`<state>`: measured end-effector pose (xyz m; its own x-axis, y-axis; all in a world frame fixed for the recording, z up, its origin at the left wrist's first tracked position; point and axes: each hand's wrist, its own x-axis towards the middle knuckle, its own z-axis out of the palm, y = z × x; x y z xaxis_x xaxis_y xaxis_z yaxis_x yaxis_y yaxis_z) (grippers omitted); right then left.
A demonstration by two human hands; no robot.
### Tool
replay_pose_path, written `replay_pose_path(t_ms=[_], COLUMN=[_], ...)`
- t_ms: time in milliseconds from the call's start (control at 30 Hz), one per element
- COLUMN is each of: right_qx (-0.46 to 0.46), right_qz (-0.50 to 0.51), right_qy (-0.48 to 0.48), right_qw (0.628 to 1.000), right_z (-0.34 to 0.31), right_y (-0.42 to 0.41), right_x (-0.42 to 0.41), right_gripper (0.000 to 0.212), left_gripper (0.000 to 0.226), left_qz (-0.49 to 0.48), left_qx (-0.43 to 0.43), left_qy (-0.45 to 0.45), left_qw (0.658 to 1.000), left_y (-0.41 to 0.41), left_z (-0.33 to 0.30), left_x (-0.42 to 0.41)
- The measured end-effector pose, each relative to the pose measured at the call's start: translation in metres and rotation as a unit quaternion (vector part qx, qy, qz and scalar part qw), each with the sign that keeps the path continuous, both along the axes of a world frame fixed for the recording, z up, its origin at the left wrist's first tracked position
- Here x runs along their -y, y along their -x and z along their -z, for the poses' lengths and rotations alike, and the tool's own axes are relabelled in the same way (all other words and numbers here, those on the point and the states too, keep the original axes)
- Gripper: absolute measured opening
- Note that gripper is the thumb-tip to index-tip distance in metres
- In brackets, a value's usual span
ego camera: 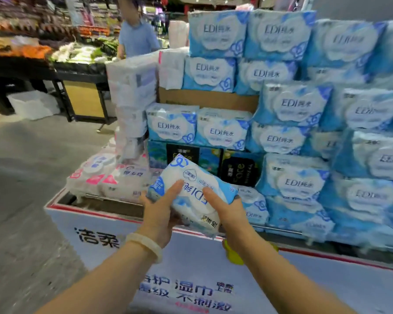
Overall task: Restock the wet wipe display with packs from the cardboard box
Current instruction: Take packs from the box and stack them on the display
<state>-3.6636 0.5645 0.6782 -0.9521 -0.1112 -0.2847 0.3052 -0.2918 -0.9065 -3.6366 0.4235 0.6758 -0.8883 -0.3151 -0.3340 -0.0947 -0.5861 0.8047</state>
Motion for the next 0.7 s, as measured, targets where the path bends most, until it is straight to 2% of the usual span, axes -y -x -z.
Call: replay_pose_path(t_ms=[67, 133, 200, 333, 467, 500, 567, 600, 700], right_qx=[-0.006, -0.018, -0.025, -0.019, -0.025, -0.037, -0.048, -0.051, -0.044], right_qz=[0.036, 0.063, 0.082, 0.094, 0.063, 0.058, 0.052, 0.046, -0.005], right_qy=[0.008, 0.011, 0.018, 0.018, 0.010, 0.002, -0.007, -0.010, -0.015], right_qw=[0.999, 0.998, 0.996, 0.995, 0.998, 0.998, 0.997, 0.998, 0.999], right_z=[0.000, 0.000, 0.003, 0.011, 0.018, 0.018, 0.015, 0.013, 0.010], right_y=[0.012, 0.025, 0.038, 0.062, 0.079, 0.083, 0.090, 0.093, 0.102], right_x=[-0.019, -0.035, -0.047, -0.059, -0.064, -0.064, -0.064, -0.065, -0.069], right_gripper=[0.069, 0.067, 0.066, 0.072, 0.054, 0.061, 0.087, 0.089, 0.060], left_gripper=[0.092, 0.074, 0.065, 0.067, 0.064, 0.061, 0.059, 0.060, 0.057], left_qz=[0.042, 0.069, 0.088, 0.097, 0.097, 0.100, 0.112, 0.119, 0.118], left_qx=[-0.010, -0.028, -0.032, -0.038, -0.023, -0.023, -0.026, -0.027, -0.025], left_qy=[-0.016, -0.041, -0.043, -0.020, -0.027, -0.035, -0.051, -0.057, -0.026], left_qw=[0.999, 0.996, 0.995, 0.994, 0.995, 0.994, 0.992, 0.991, 0.992], left_y=[0.018, 0.035, 0.051, 0.080, 0.097, 0.099, 0.102, 0.103, 0.110], left_z=[-0.005, -0.011, -0.015, -0.018, -0.009, -0.007, -0.005, -0.005, -0.016], left_x=[-0.027, -0.048, -0.064, -0.074, -0.078, -0.078, -0.079, -0.079, -0.077])
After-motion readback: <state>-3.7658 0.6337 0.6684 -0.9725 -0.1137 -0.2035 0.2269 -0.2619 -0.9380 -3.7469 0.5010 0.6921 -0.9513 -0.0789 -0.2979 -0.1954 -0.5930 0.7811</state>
